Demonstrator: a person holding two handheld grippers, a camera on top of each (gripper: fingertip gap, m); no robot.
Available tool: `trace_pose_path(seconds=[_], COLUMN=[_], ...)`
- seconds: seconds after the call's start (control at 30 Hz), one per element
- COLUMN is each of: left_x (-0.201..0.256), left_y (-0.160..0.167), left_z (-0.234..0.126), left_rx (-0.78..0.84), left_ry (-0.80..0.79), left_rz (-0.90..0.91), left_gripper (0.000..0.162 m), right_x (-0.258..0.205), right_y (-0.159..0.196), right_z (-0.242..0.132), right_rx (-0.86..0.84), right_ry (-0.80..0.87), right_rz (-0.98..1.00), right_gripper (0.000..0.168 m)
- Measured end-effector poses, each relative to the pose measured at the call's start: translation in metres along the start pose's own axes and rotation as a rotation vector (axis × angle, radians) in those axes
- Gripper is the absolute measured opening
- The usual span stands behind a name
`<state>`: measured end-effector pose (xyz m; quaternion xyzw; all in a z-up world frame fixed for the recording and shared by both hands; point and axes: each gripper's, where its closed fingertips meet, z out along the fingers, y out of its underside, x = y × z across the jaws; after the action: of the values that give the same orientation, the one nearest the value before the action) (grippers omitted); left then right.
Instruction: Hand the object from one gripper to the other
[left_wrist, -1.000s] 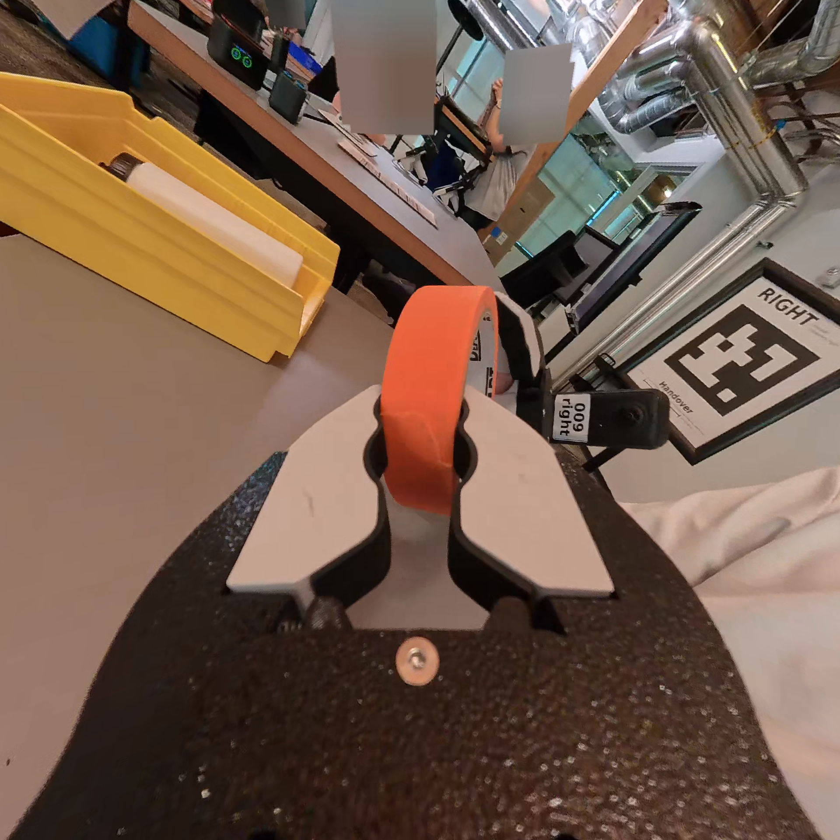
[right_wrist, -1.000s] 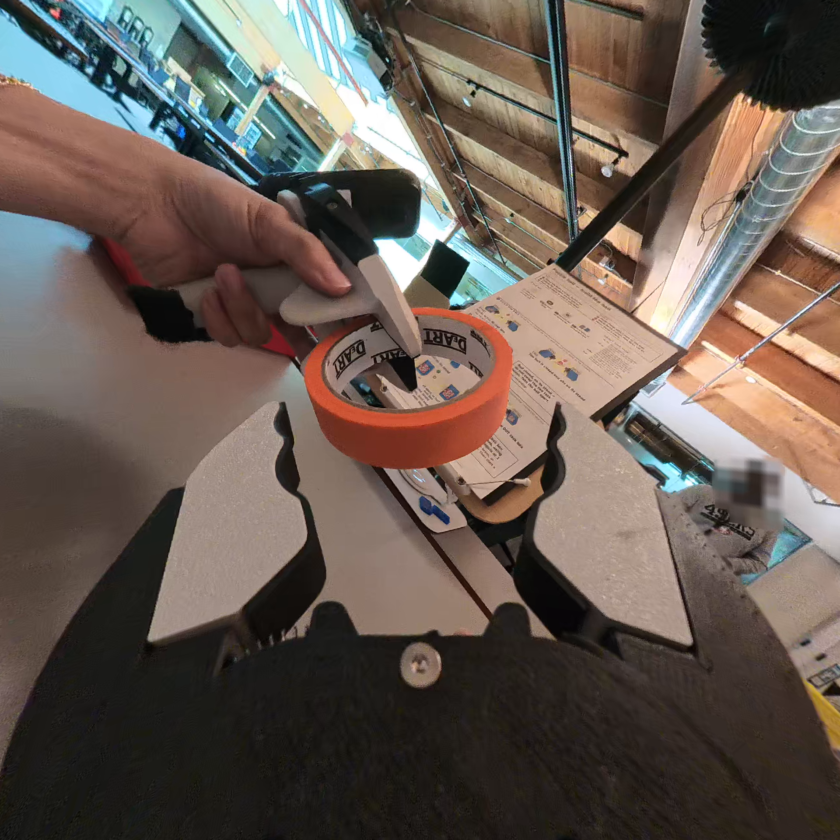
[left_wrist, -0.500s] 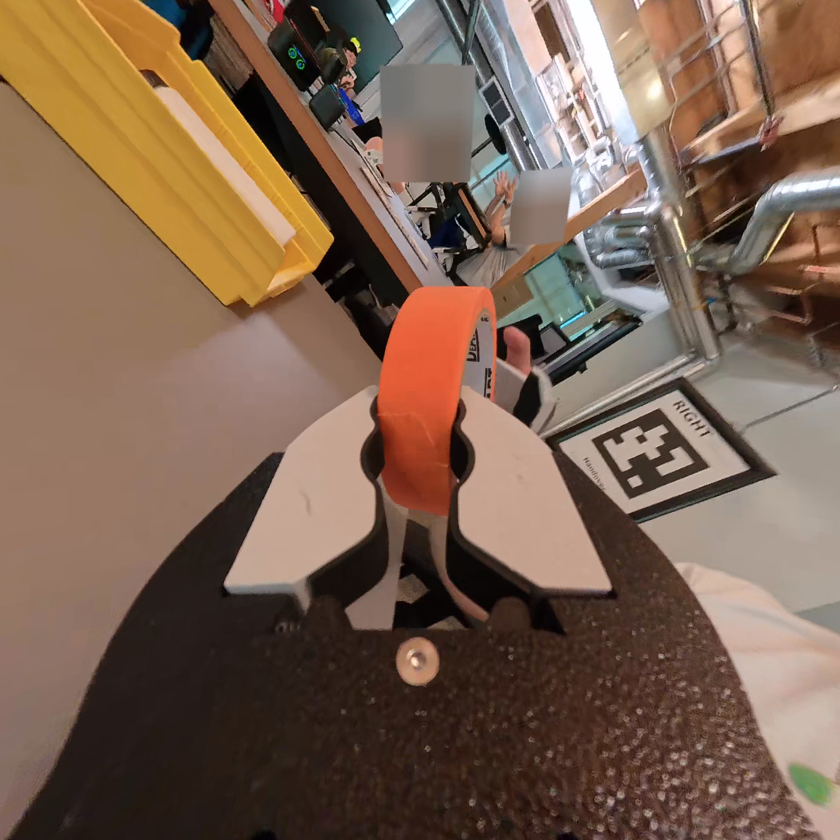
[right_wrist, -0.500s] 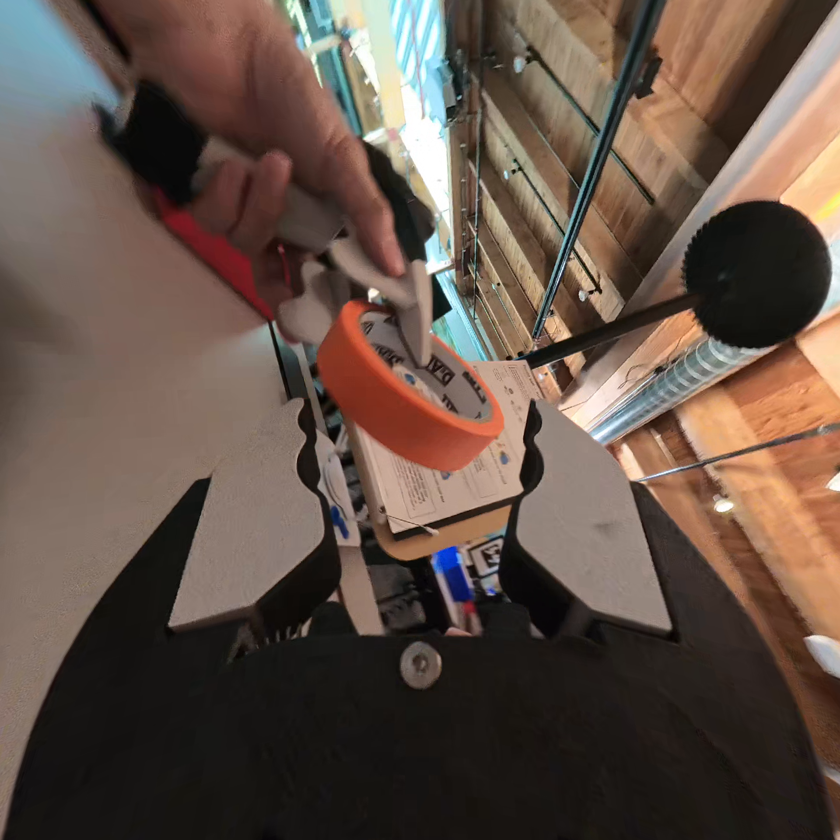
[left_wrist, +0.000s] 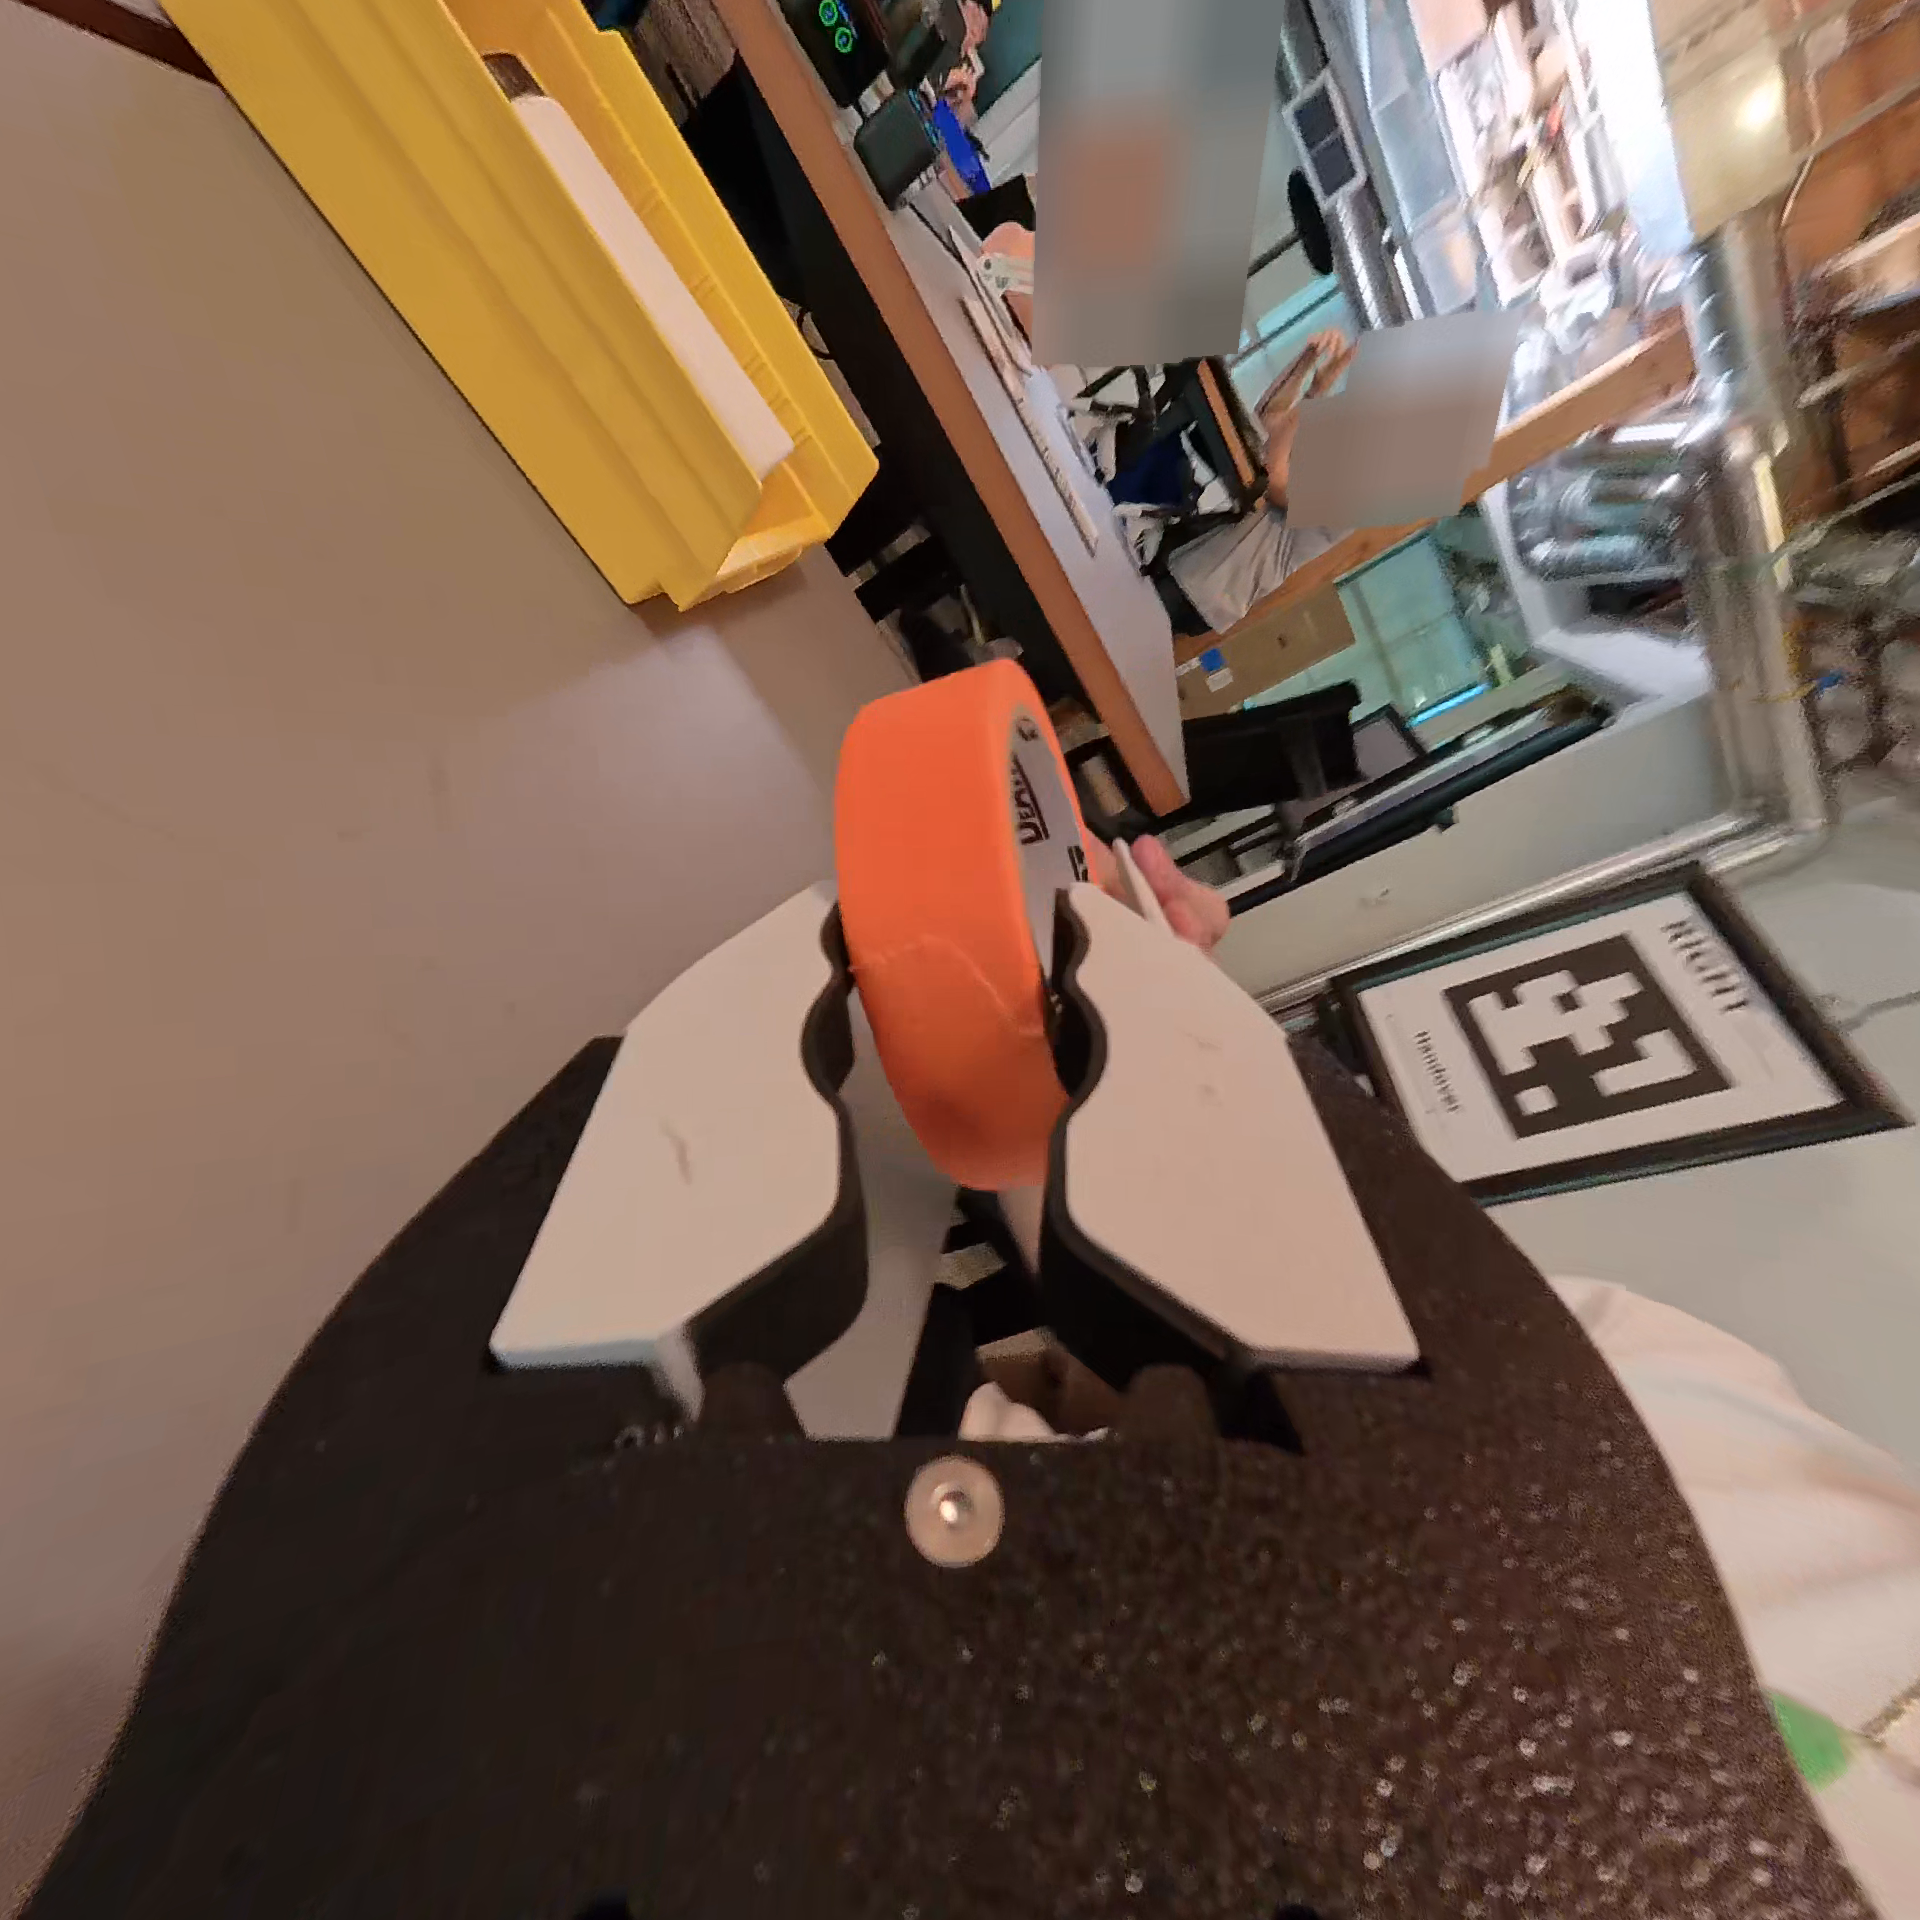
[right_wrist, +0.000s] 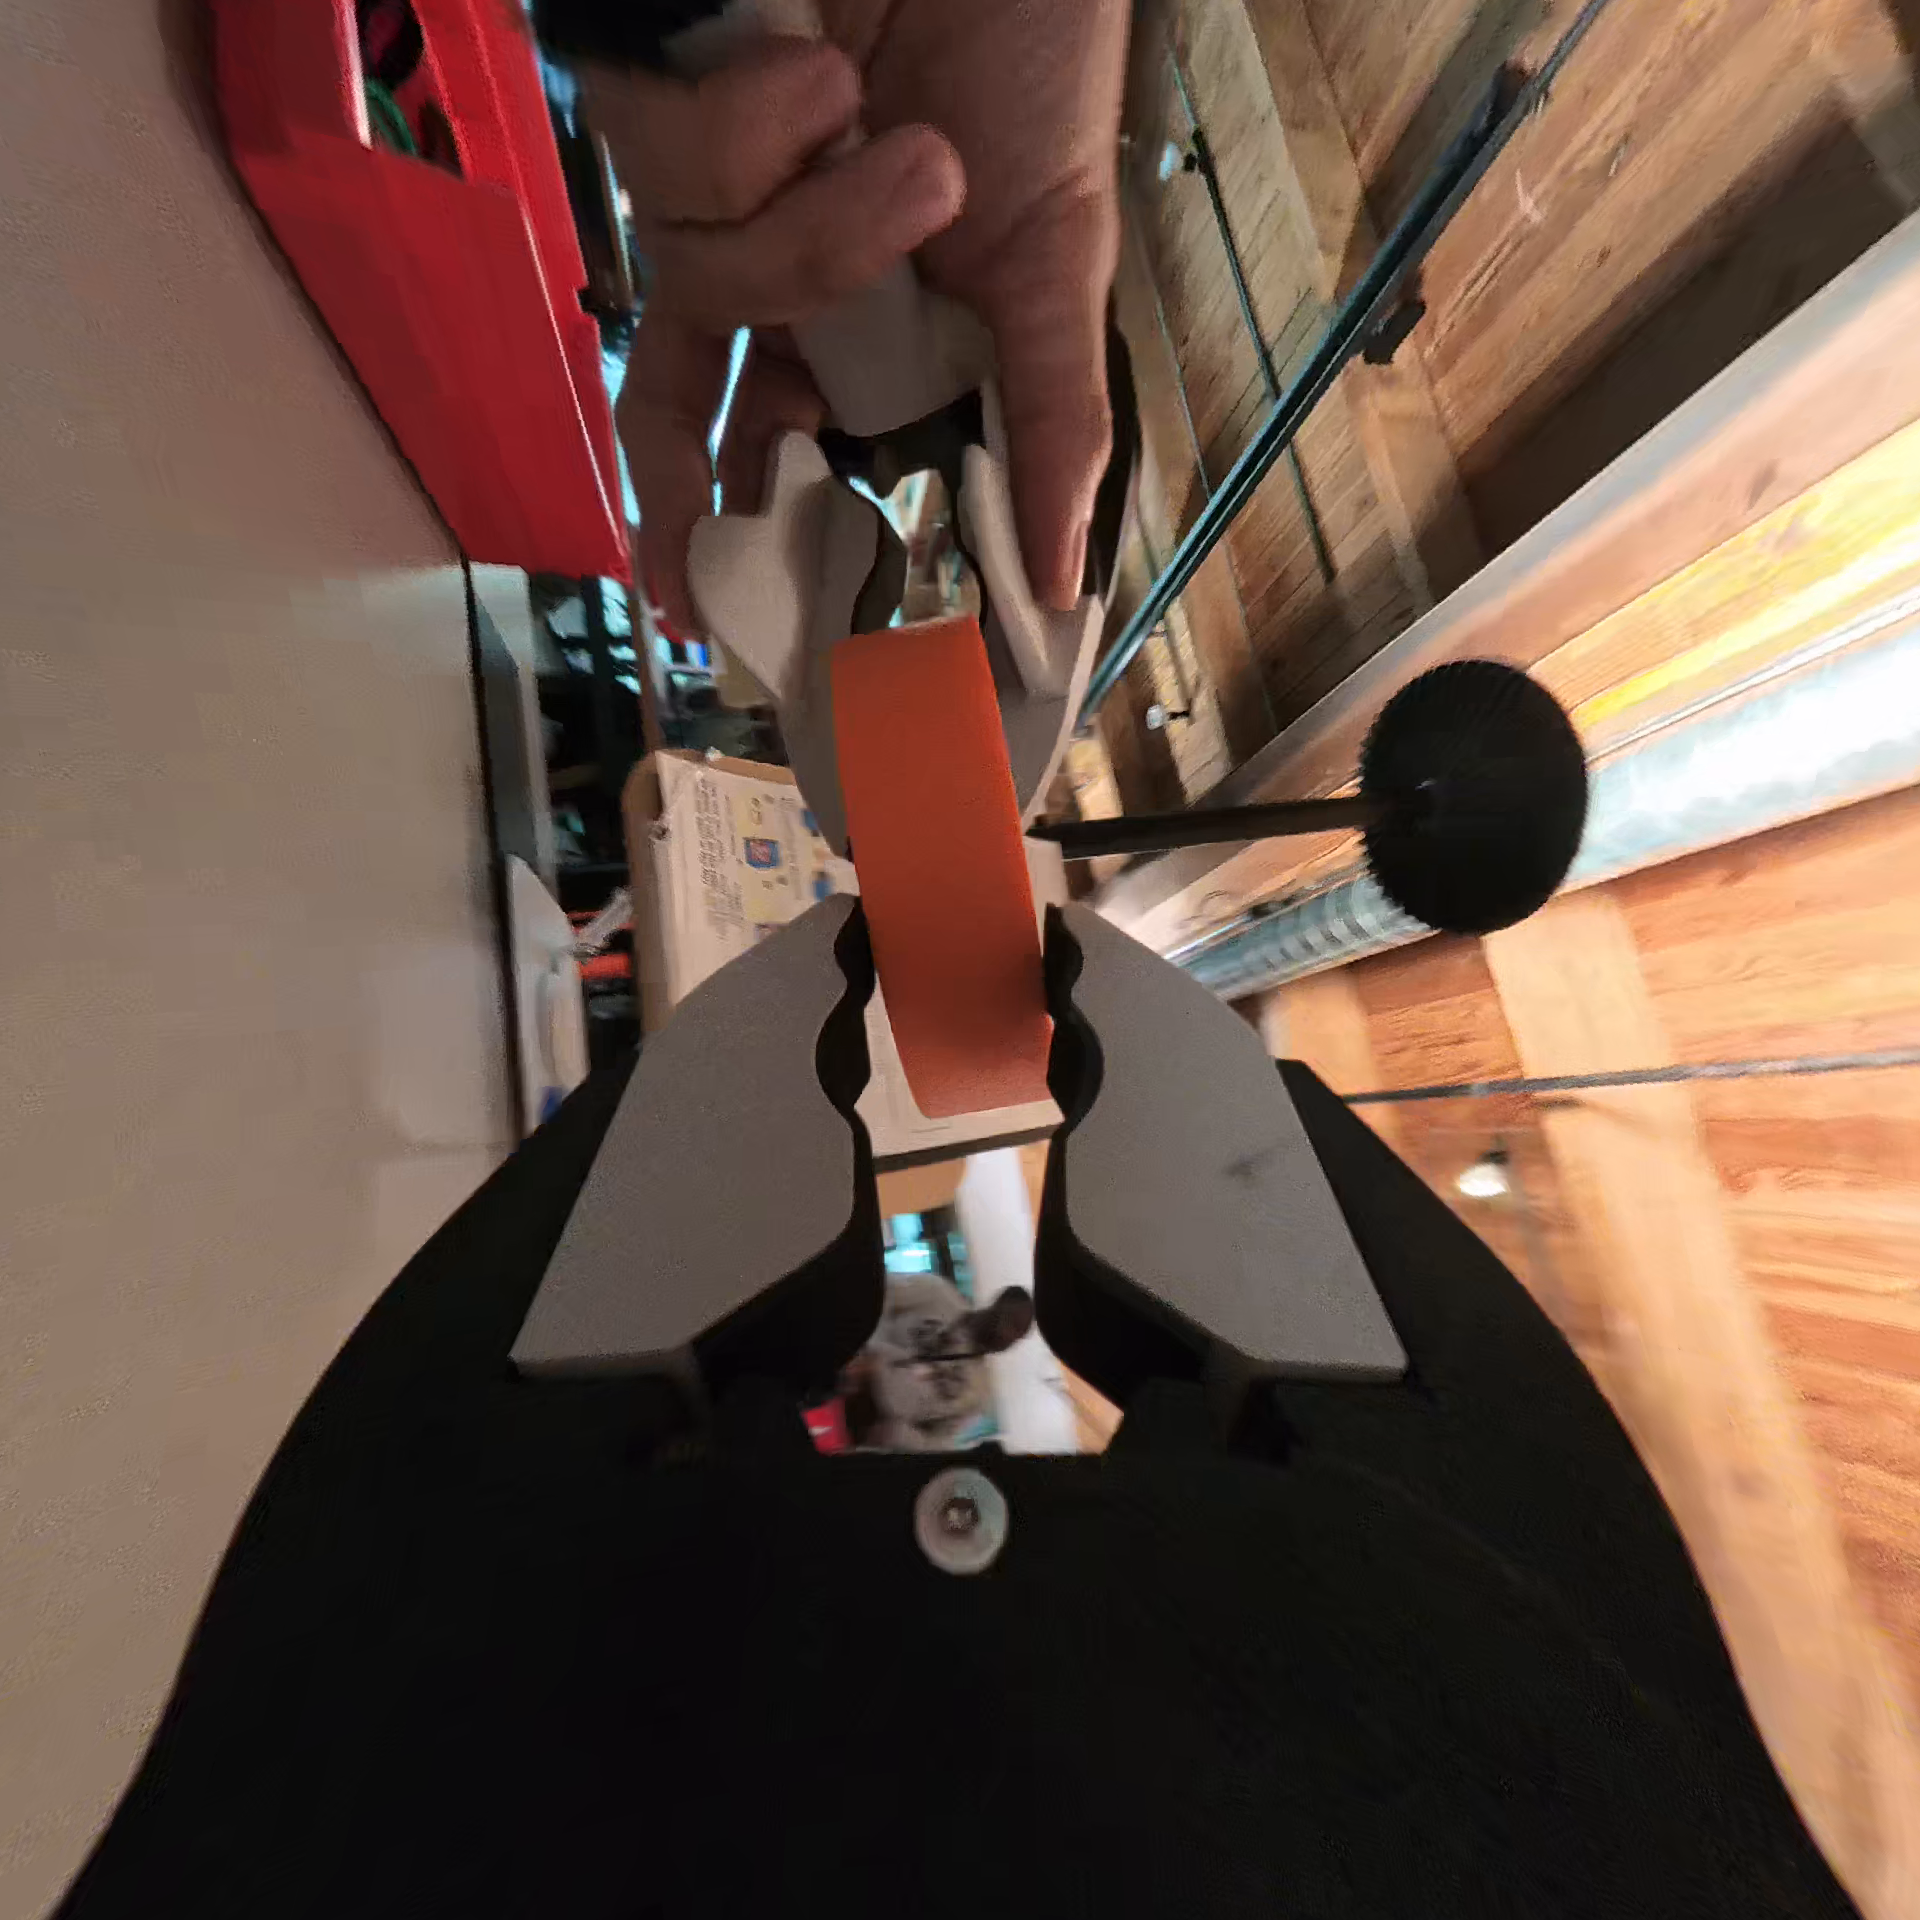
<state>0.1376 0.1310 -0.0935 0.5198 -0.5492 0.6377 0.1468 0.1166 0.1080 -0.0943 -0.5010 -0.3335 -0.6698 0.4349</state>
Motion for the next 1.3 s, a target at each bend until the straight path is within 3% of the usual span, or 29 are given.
trace_pose_path(seconds=[0.03, 0.17, 0.33, 0.43, 0.63, 0.7, 0.77, 0.93, 1.1, 1.3], left_x=[-0.001, 0.011, 0.038, 0.047, 0.020, 0.012, 0.010, 0.012, 0.025, 0.042], left_y=[0.000, -0.010, -0.030, -0.011, 0.020, 0.026, 0.027, 0.034, 0.032, 0.016], left_z=[0.000, -0.001, -0.008, -0.001, 0.020, 0.025, 0.028, 0.029, 0.033, 0.022], left_rx=[-0.009, 0.037, 0.118, -0.013, -0.314, -0.370, -0.386, -0.432, -0.354, -0.136], left_ry=[-0.013, -0.070, -0.230, -0.256, -0.412, -0.437, -0.449, -0.404, -0.313, -0.148], left_rz=[0.042, 0.302, 0.870, 1.193, 1.573, 1.611, 1.629, 1.606, 1.541, 1.290], left_gripper=[0.040, 0.058, 0.064, 0.061, 0.056, 0.053, 0.036, 0.032, 0.032, 0.032], right_x=[0.000, 0.010, 0.019, 0.012, 0.009, 0.008, 0.003, 0.005, 0.023, 0.045], right_y=[0.001, 0.015, 0.038, 0.042, 0.022, 0.014, 0.011, 0.007, 0.008, 0.030], right_z=[0.000, -0.003, -0.009, -0.014, -0.016, -0.016, -0.017, -0.022, -0.028, -0.036], right_rx=[-0.005, -0.033, -0.065, -0.054, 0.028, 0.052, 0.055, 0.112, 0.195, 0.295], right_ry=[-0.027, -0.078, -0.130, -0.225, -0.359, -0.384, -0.425, -0.458, -0.386, -0.302], right_rz=[0.066, 0.317, 0.579, 0.671, 0.802, 0.806, 0.797, 0.853, 0.964, 1.248], right_gripper=[0.030, 0.030, 0.029, 0.029, 0.029, 0.029, 0.029, 0.029, 0.035, 0.044])
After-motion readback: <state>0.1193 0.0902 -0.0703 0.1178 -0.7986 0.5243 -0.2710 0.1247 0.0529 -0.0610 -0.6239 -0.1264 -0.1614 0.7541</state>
